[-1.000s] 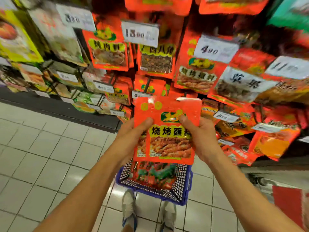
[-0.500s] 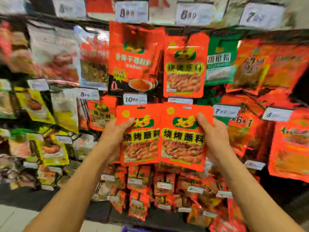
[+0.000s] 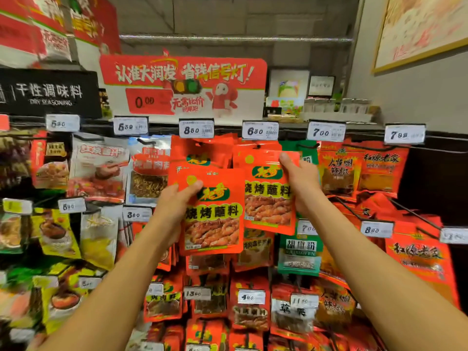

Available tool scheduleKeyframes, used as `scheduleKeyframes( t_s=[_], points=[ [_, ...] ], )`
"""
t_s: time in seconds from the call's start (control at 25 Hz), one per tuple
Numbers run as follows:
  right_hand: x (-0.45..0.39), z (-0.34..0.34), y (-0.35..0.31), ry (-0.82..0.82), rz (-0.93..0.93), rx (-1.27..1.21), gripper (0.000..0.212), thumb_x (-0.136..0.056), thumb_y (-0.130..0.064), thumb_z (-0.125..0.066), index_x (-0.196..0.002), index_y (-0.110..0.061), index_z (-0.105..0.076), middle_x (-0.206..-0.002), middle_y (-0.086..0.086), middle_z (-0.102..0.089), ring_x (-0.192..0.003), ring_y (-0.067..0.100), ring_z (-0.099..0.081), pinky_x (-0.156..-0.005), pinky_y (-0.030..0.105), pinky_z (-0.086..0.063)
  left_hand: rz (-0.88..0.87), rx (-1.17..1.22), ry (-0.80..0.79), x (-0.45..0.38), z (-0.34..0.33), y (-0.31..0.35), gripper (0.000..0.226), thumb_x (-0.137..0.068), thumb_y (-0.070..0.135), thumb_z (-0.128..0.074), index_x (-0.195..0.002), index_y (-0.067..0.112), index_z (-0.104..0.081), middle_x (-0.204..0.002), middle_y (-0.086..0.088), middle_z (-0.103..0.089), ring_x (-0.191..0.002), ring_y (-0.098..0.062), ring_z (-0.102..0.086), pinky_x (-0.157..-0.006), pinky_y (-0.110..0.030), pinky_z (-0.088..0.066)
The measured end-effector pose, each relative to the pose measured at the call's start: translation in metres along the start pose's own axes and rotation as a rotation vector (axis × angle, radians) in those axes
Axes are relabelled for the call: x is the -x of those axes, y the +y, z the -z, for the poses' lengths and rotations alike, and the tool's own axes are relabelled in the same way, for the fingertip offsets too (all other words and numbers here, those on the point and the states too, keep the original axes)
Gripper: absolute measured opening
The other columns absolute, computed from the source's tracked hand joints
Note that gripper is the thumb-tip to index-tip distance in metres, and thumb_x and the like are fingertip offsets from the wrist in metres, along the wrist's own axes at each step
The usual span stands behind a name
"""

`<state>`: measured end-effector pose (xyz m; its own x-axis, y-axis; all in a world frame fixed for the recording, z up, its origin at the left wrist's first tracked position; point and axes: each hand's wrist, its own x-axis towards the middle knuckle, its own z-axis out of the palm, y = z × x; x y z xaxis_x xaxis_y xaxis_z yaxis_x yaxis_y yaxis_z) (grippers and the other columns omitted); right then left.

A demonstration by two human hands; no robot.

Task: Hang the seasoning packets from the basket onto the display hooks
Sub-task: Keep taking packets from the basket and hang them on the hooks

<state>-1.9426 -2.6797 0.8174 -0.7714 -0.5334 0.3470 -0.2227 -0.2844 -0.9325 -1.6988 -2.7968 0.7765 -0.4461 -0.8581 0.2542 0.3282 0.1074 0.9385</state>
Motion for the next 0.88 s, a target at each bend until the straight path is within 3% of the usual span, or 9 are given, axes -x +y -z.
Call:
scheduleKeyframes(
  t_s=[0.12,0.32,0.4,0.56,0.68,0.8,0.88],
  points=[
    [-0.013,-0.011,-0.011,-0.022,-0.023,-0.025,0.029,-0.084,-0.044,-0.073,-0.086,-0.017,-0.064,-0.081,0.013,-0.065,-0.074,0.026,-0.063,-0.069,0.041,-0.048,-0.027,-0.023,-0.002,-0.011,-0.009,0.001,0.014,-0.088,0.026,-0.074,-0.092,0.013,-0.073,-0.088,-0.004,-0.077,-0.078,-0.022,-0.071,-0.084,-0.046,-0.055],
    [-0.026,-0.022,-0.016,-0.008,0.004,0.089,0.028,-0.091,-0.032,-0.068,-0.067,-0.018,-0.063,-0.069,0.004,-0.069,-0.064,0.021,-0.065,-0.063,0.033,-0.047,-0.037,-0.035,-0.028,-0.024,-0.032,0.005,0.027,-0.092,0.041,-0.069,-0.101,0.016,-0.072,-0.096,-0.005,-0.079,-0.090,-0.024,-0.076,-0.085,-0.043,-0.058],
    [-0.031,-0.027,-0.017,0.011,-0.009,0.125,0.023,-0.089,-0.031,-0.069,-0.071,-0.016,-0.067,-0.077,0.007,-0.075,-0.073,0.027,-0.071,-0.065,0.033,-0.047,-0.035,-0.061,-0.017,-0.030,-0.040,0.007,0.029,-0.093,0.044,-0.068,-0.100,0.017,-0.071,-0.096,-0.005,-0.079,-0.092,-0.025,-0.076,-0.086,-0.043,-0.058],
    [-0.037,-0.028,-0.017,0.024,-0.054,0.174,0.034,-0.090,-0.043,-0.069,-0.081,-0.011,-0.071,-0.086,0.013,-0.077,-0.085,0.033,-0.073,-0.073,0.040,-0.056,-0.023,-0.085,-0.027,-0.040,-0.060,0.014,0.023,-0.093,0.038,-0.067,-0.094,0.015,-0.073,-0.091,-0.005,-0.079,-0.090,-0.028,-0.076,-0.085,-0.045,-0.059],
    [-0.037,-0.022,-0.009,-0.008,-0.029,0.184,0.042,-0.095,-0.052,-0.056,-0.083,-0.014,-0.068,-0.080,0.010,-0.071,-0.075,0.027,-0.066,-0.066,0.035,-0.044,-0.004,-0.098,-0.005,-0.047,-0.079,0.016,0.022,-0.092,0.037,-0.069,-0.089,0.015,-0.073,-0.093,-0.011,-0.079,-0.093,-0.034,-0.074,-0.088,-0.051,-0.058],
    [-0.037,-0.017,-0.002,-0.038,-0.036,0.133,0.044,-0.094,-0.056,-0.057,-0.085,-0.013,-0.067,-0.079,-0.003,-0.074,-0.071,0.016,-0.068,-0.062,0.028,-0.046,-0.011,-0.059,-0.003,-0.057,-0.101,0.017,0.027,-0.091,0.040,-0.069,-0.092,0.013,-0.073,-0.084,-0.006,-0.079,-0.079,-0.024,-0.076,-0.074,-0.041,-0.061],
    [-0.038,-0.016,0.000,-0.040,-0.039,0.128,0.035,-0.093,-0.053,-0.062,-0.092,-0.018,-0.069,-0.079,-0.005,-0.076,-0.071,0.013,-0.072,-0.058,0.026,-0.049,-0.016,-0.081,0.008,-0.061,-0.116,0.017,0.029,-0.092,0.043,-0.069,-0.093,0.014,-0.072,-0.079,0.000,-0.079,-0.074,-0.019,-0.076,-0.066,-0.033,-0.059]
  ],
)
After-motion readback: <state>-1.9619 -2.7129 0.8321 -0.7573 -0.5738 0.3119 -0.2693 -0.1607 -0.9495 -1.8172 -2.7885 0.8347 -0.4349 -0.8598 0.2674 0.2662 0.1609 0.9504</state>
